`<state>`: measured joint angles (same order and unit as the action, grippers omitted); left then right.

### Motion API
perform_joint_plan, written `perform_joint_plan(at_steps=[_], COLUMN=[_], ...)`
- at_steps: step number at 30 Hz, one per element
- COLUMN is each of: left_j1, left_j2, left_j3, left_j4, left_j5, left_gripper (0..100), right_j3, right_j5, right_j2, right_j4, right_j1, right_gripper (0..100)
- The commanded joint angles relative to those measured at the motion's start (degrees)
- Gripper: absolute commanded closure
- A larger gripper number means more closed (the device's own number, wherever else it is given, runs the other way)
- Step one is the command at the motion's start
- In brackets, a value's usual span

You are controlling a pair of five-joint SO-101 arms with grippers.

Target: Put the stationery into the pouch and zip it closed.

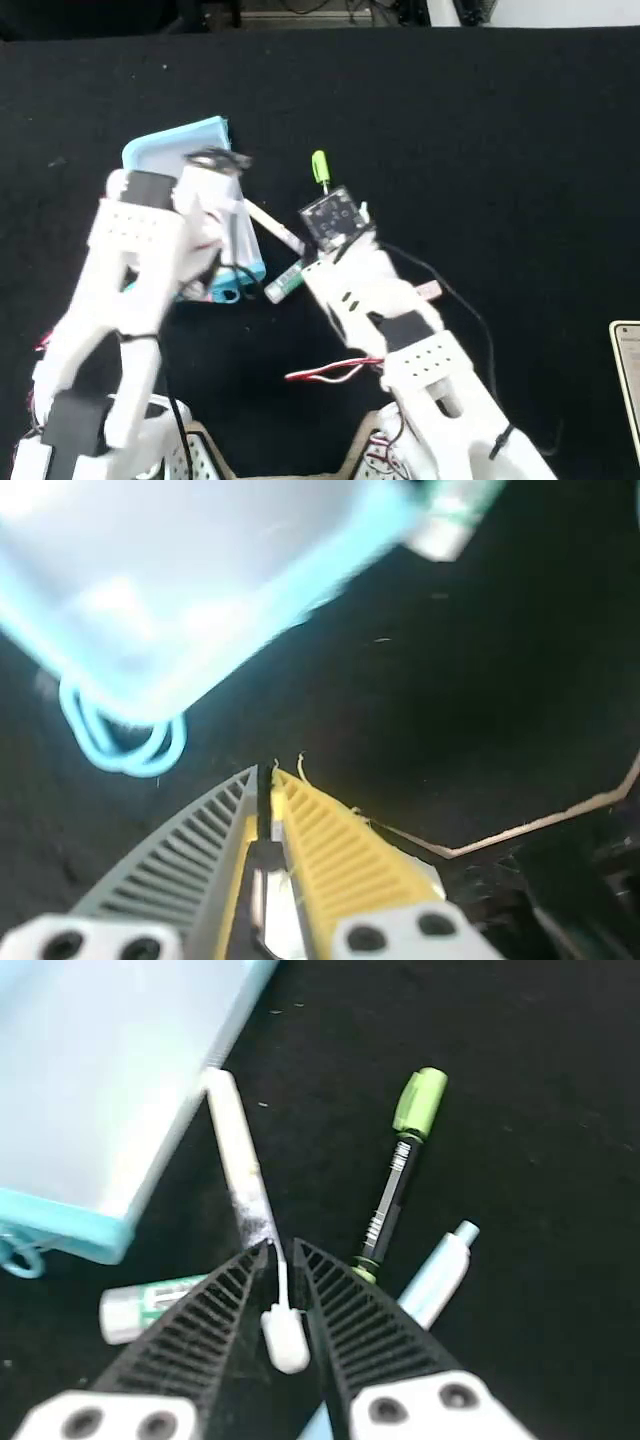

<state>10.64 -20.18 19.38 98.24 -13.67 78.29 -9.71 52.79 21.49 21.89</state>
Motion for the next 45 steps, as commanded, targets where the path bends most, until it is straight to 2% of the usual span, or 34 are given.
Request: perform_joint_plan(at_steps=[1,5,10,18,22,26,28,30,33,36,41,45], left_j1=[6.46,8.84,9.01,8.4,5.23,-3.12,-8.4,-12.09,-13.14,-12.79,-13.05,-14.02], left_j2=[-2.55,-2.55,-3.08,-3.34,-4.22,-4.31,-4.22,-3.87,-3.16,-3.6,-3.69,-3.69], left_j3=[-5.93,-6.9,-7.43,-12.79,-16.66,-19.56,-17.1,-11.21,-0.75,8.4,18.68,21.67], left_j4=[0.0,-2.73,-3.69,2.73,2.55,2.46,2.2,0.44,-0.62,-6.86,-21.54,-30.59], left_j5=[-2.46,-3.96,-0.7,0.35,0.26,-0.26,-3.78,-9.58,-20.04,-25.14,-25.14,-25.05], left_gripper=[97,97,82,84,84,84,84,84,84,84,84,84], right_j3=[-0.92,-0.75,2.51,3.74,3.74,5.05,5.93,6.2,6.02,5.85,5.85,5.93], right_j5=[0.26,3.25,6.42,6.68,6.68,6.68,6.33,6.33,6.33,6.24,6.24,6.24], right_j2=[5.85,10.51,14.99,16.75,16.75,16.75,16.75,16.75,16.75,16.66,16.66,16.66], right_j4=[2.73,6.42,4.75,4.48,4.57,4.66,4.66,4.66,4.22,4.22,4.22,4.22], right_j1=[-3.6,-5.19,-5.36,-5.19,-4.92,0.09,4.04,6.42,6.77,6.15,4.66,4.48], right_gripper=[96.9,96.7,96.6,96.6,95.9,84.8,81.5,82.5,84.8,85.1,85.1,85.1])
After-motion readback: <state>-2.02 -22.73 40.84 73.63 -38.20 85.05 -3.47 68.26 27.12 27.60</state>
